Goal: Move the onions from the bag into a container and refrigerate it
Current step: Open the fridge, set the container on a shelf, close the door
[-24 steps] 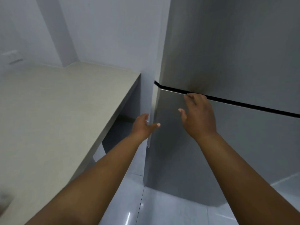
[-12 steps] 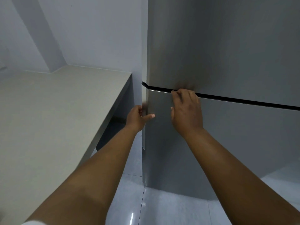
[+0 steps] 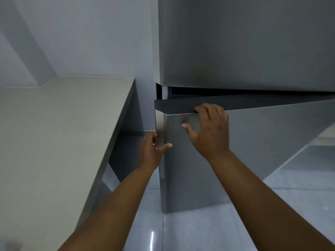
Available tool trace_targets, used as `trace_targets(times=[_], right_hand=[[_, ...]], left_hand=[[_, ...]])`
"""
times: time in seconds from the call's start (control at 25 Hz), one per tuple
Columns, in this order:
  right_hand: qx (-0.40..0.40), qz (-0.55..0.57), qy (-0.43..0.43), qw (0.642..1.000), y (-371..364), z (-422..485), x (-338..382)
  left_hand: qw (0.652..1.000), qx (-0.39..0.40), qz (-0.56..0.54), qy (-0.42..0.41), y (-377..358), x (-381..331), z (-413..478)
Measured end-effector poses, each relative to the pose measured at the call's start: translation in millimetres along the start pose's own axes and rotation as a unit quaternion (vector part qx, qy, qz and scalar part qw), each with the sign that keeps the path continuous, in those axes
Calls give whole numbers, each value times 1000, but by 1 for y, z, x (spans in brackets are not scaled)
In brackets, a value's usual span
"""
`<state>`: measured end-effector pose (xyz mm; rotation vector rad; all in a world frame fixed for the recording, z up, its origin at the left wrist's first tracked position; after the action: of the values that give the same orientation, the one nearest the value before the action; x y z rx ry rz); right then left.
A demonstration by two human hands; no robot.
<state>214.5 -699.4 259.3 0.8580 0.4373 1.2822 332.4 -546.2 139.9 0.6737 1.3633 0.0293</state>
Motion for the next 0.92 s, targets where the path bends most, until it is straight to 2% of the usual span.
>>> trace_targets(times=[0.16,0.36,0.52,0.64,0.76,0.84,0.92], right_hand=[[1,-2,-39,999,43,-52,11],[36,-21,-158,987,106,-115,27],[98,-83,-234,964,152,-166,33],[125,-87,-282,947,188,-205,26],[107,-81,-299,945,223,-246,18],[87,-85,-299,946,245,-272,11],[69,-79,-301,948,263,-293,1]], left_hand=[[998,31,5,-52,-2,0,-75],[983,146,-30,-103,-21,-6,-172],[962,241,-42,-121,-43,-20,-240],[926,334,-27,-173,-57,-41,-284],[876,416,-28,-243,-65,-68,-310],[870,382,-48,-308,-69,-86,-312],[886,281,-46,-367,-75,-102,-304]])
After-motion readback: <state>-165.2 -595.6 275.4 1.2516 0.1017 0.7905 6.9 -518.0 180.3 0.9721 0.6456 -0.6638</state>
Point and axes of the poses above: each hand's wrist, its own z-axis towards the middle knuckle, its own y-axis out of the back of the hand, x = y × z, the point moved 4 cm from there along z, towards the middle knuckle, and after that the axes turned 5 degrees about x, right-handed, at the moved point
